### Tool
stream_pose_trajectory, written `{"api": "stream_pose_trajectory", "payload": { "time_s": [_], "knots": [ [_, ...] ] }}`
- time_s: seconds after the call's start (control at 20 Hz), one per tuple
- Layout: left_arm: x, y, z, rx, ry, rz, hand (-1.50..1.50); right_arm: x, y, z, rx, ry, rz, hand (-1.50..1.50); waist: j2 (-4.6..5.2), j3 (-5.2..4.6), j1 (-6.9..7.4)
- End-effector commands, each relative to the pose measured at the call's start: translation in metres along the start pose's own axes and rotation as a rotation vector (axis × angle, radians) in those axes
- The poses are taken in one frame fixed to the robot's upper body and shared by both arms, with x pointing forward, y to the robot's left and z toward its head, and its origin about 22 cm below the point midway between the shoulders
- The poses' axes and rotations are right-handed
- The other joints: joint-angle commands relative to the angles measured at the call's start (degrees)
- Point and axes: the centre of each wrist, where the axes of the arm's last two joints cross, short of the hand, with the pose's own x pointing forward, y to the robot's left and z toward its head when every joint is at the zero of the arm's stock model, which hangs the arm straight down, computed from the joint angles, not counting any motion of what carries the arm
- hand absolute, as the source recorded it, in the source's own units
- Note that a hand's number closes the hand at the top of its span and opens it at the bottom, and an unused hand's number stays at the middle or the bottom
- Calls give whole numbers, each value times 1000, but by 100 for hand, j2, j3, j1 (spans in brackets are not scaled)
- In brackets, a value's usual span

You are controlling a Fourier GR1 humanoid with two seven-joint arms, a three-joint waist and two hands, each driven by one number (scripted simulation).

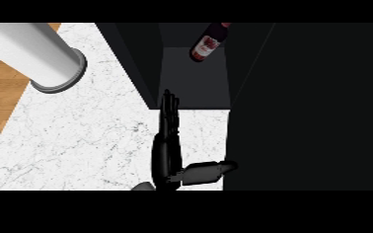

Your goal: Pick up the wine, place it into the cabinet and close the cabinet

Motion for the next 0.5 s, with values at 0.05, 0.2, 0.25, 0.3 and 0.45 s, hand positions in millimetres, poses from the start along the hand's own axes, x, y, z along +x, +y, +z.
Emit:
{"api": "stream_pose_trajectory", "payload": {
  "time_s": [0.05,0.2,0.25,0.3,0.45],
  "knots": [
    [35,10,36,69,-15,-27,-150,17,5,12,7,-31,-28,-150,-6,0,31],
    [30,18,30,47,-44,-33,-150,18,-9,-2,24,-25,-8,-150,18,-2,5],
    [36,26,39,46,-33,29,-150,19,2,11,33,-18,7,-150,14,-3,0],
    [47,25,41,42,-45,15,-150,21,0,21,53,-26,12,-150,7,0,-13],
    [60,33,57,-16,-33,19,-150,11,8,16,88,12,-52,-150,6,0,-4]
  ]
}}
